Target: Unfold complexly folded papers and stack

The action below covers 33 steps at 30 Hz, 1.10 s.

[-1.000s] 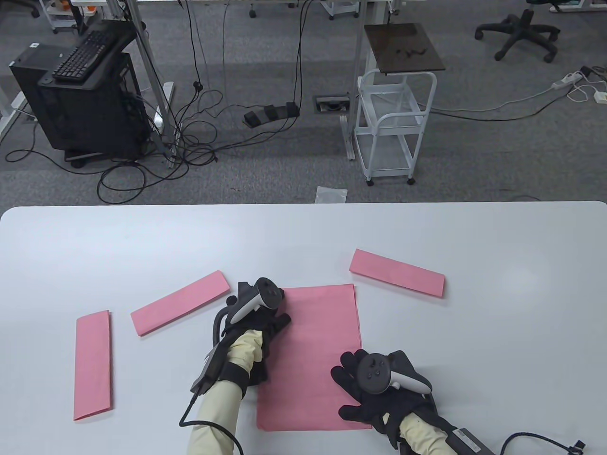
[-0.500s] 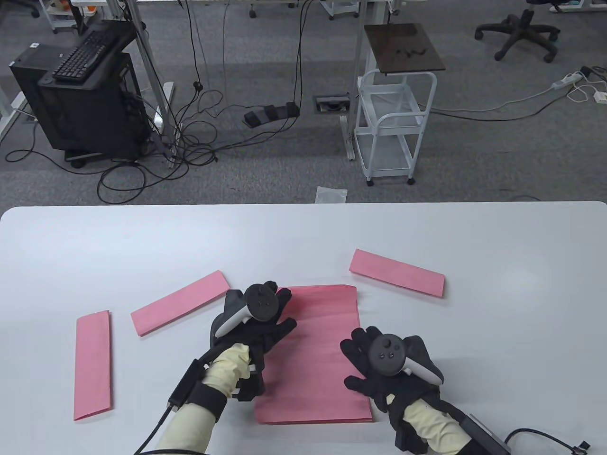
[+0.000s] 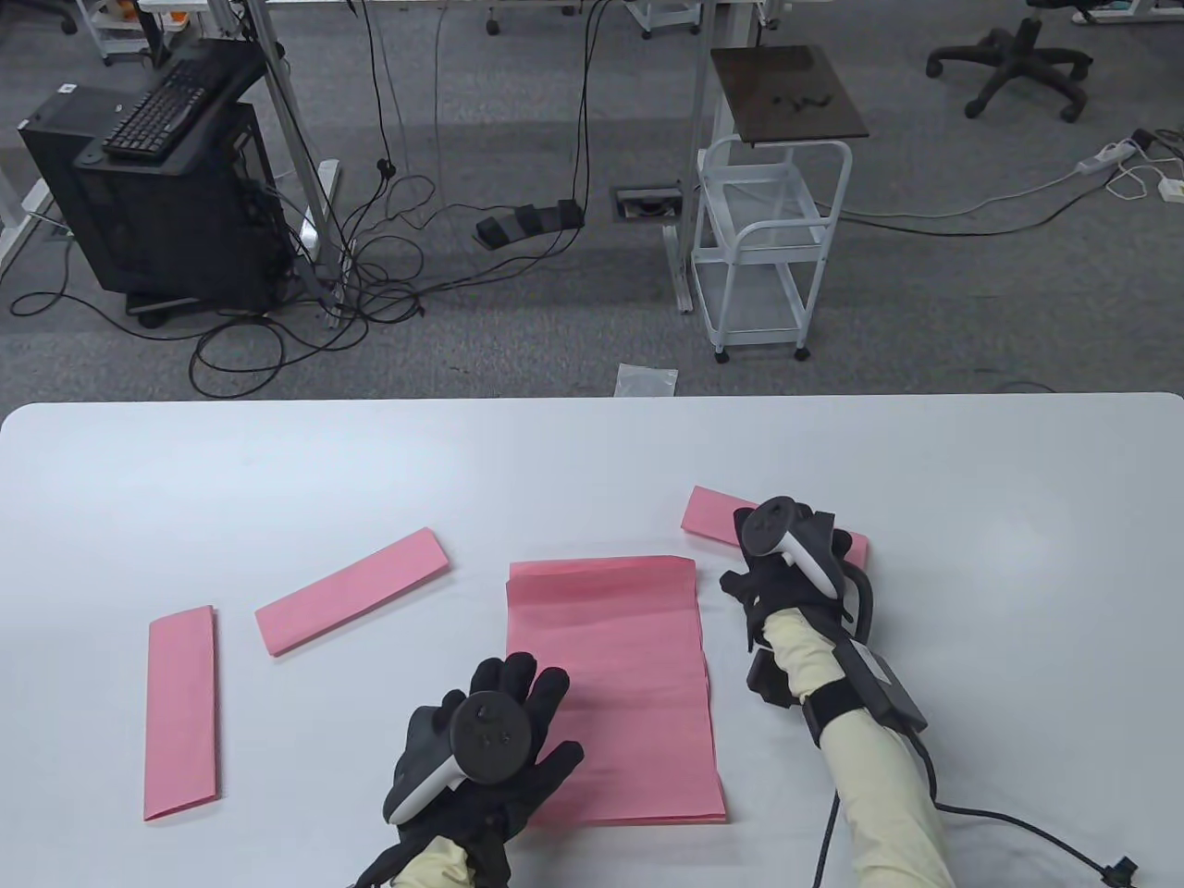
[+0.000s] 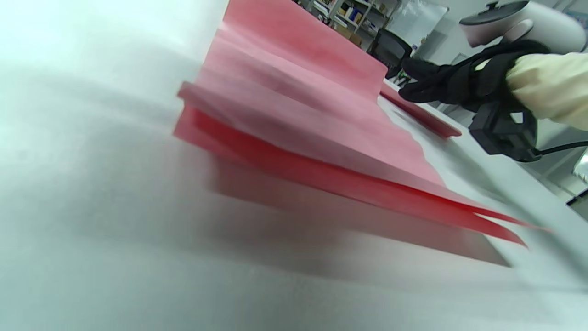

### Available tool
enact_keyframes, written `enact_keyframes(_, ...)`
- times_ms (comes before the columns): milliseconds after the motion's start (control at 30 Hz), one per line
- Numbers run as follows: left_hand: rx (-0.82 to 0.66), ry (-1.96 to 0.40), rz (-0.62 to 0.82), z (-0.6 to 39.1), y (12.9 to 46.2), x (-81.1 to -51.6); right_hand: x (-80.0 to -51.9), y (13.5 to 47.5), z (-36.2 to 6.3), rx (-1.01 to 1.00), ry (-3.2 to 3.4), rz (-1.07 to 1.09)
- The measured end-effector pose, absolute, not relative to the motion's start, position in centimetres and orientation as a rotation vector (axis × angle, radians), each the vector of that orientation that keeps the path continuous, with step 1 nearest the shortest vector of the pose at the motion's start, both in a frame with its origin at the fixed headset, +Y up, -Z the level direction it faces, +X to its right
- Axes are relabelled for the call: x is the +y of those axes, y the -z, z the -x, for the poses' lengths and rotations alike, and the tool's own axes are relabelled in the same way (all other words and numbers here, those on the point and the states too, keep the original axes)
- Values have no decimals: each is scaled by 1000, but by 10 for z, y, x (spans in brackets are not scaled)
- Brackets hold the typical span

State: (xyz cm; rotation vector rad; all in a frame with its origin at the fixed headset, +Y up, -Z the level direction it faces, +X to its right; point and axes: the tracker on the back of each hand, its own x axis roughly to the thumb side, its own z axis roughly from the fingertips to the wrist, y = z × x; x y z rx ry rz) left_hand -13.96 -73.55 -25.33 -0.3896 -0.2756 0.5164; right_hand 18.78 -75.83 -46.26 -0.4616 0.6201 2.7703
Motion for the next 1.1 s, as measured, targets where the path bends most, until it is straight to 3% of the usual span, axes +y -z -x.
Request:
enact_keyframes(233, -238, -504, 361, 153, 253, -743, -774, 494, -195, 785, -2791, 561)
enact_keyframes(567, -250, -460, 357, 147, 252, -744, -777, 507, -207, 900, -2711, 563)
enact_keyframes(1100, -257, -467, 367, 146, 252, -746, -768, 506, -207, 649, -2785, 569)
